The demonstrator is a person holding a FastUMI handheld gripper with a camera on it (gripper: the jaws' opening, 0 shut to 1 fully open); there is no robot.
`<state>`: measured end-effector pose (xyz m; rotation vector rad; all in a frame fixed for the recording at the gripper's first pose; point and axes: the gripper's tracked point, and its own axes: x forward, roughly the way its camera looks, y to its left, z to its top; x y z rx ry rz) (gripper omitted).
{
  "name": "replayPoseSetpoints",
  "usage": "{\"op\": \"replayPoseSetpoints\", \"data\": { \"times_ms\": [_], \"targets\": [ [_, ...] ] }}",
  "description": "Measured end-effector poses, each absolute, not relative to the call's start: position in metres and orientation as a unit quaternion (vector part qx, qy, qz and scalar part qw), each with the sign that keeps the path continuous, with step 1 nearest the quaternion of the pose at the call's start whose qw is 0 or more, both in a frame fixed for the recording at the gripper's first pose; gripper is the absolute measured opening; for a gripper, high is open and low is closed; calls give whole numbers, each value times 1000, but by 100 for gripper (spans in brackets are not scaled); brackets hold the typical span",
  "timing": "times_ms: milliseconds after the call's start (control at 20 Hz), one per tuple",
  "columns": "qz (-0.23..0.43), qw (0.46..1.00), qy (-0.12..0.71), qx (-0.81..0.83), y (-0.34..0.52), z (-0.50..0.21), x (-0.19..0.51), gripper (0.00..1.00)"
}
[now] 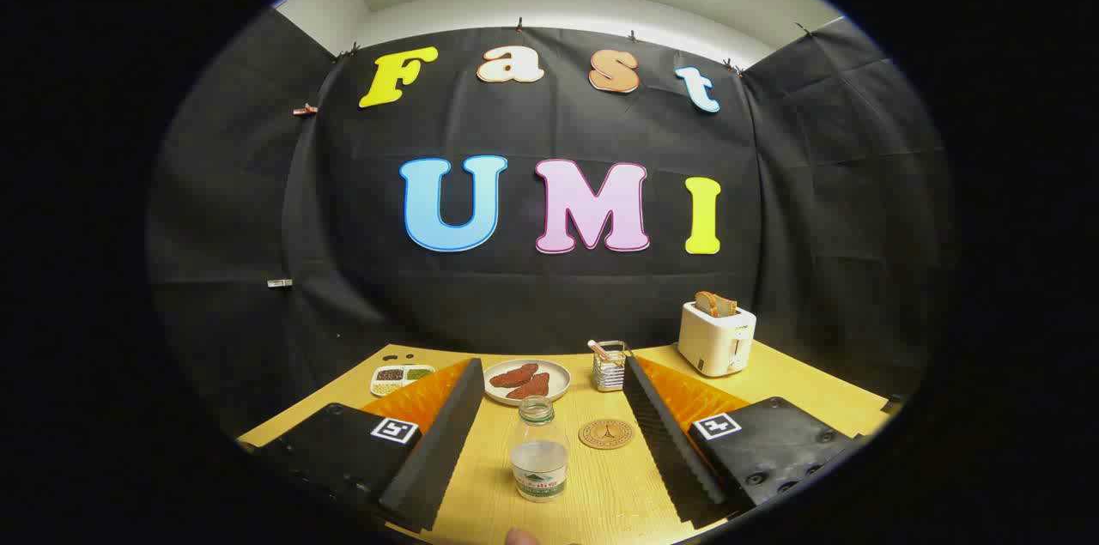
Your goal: Take the bottle from table, then pour the juice into the cup, finally place the bottle on the coaster
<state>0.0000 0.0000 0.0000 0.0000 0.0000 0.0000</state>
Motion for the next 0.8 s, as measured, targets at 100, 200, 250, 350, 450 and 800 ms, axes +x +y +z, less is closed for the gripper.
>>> {"op": "replayPoseSetpoints", "data": {
  "times_ms": [100, 200, 250, 350, 450, 800],
  "targets": [
    [-2, 1000, 2, 5, -1, -3, 1, 100],
    [-3, 1000, 4, 6, -1, -4, 0, 99],
    [-2, 1000, 4, 7, -1, -5, 0, 100],
    [-2, 1000, 5, 4, 0, -6, -1, 100],
    [0, 1000, 6, 7, 1, -8, -3, 99],
    [-4, 1000, 7, 11, 0, -12, -1, 100]
  ]
}}
